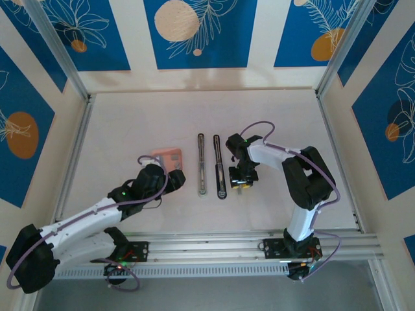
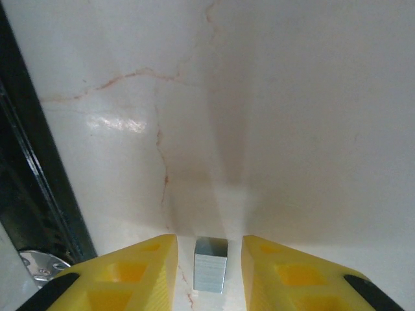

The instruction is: Load the staples into the stapler

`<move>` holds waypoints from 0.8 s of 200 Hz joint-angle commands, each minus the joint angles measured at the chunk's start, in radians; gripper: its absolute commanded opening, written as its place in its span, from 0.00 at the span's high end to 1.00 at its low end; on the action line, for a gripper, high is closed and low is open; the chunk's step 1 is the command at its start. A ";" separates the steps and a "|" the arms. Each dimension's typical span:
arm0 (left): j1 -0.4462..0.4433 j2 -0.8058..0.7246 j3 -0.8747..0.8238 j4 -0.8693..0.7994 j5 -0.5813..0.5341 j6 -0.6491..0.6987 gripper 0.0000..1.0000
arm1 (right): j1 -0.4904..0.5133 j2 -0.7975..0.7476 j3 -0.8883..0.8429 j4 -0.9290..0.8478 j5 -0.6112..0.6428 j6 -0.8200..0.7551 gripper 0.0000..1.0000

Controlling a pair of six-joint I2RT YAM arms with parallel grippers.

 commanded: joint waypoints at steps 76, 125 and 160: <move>0.013 0.004 -0.003 0.005 0.015 0.027 0.35 | 0.011 0.039 -0.016 -0.035 -0.045 0.016 0.74; 0.012 0.003 -0.001 0.006 0.017 0.026 0.35 | 0.025 0.030 -0.012 -0.064 -0.041 0.036 0.71; 0.012 0.003 -0.004 0.006 0.020 0.029 0.35 | 0.033 0.023 -0.019 -0.073 -0.035 0.056 0.71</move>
